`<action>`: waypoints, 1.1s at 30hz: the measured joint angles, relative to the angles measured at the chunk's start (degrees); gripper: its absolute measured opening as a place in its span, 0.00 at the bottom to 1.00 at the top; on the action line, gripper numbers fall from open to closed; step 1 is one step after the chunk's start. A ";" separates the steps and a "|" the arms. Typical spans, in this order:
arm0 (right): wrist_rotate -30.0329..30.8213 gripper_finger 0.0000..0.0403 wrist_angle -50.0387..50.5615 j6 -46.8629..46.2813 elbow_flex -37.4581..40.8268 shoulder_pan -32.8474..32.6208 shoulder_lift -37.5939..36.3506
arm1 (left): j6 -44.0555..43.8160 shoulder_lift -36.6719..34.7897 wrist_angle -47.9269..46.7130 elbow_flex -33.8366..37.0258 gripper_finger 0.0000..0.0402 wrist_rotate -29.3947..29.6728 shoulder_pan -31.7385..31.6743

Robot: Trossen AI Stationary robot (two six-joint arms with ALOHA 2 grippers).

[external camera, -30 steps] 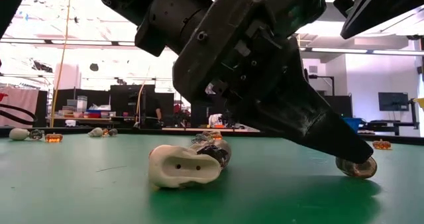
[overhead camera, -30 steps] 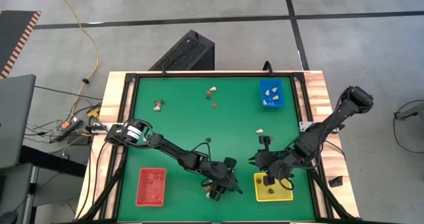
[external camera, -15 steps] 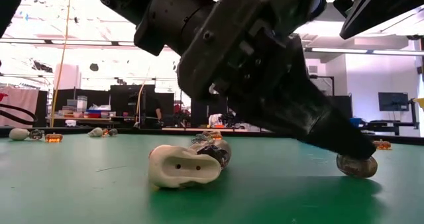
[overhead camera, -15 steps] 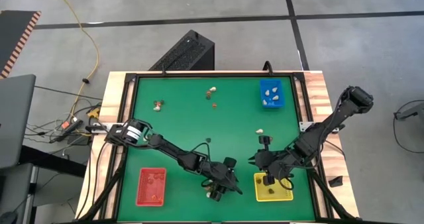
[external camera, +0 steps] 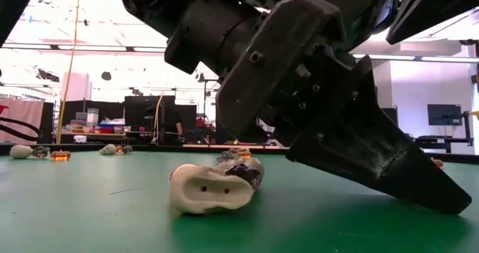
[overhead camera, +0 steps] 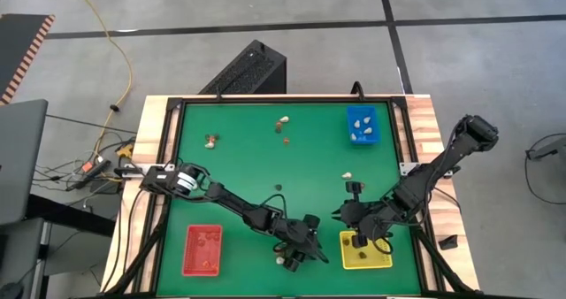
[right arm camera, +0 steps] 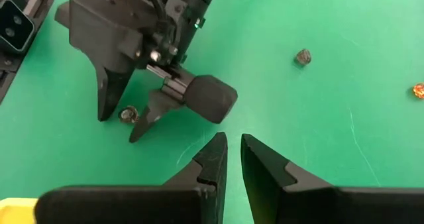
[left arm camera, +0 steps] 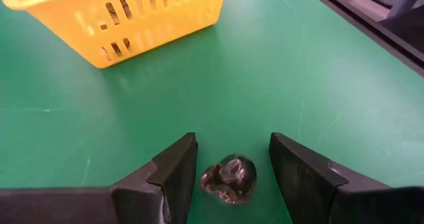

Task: Sort Halloween decoration
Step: Put the black skull toy into the yellow bin

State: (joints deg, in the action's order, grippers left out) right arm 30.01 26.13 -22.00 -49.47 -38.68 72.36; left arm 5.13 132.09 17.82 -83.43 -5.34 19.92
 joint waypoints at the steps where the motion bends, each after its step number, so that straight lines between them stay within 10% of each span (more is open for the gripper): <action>1: -0.03 0.19 0.05 0.00 0.00 0.04 0.00 | 0.00 0.00 -0.51 -0.16 0.45 0.05 0.00; 21: -0.14 0.19 0.16 0.02 -0.02 -0.28 0.00 | -1.71 0.09 -4.15 -0.14 0.17 -0.27 -1.20; 33: -0.10 0.19 0.25 0.02 -0.04 -0.28 -0.02 | 4.23 -5.19 0.25 0.17 0.16 0.04 -1.55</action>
State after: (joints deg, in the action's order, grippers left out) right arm 29.91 26.37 -21.98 -49.52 -38.96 72.34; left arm 9.36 126.90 18.07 -83.27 -5.30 18.37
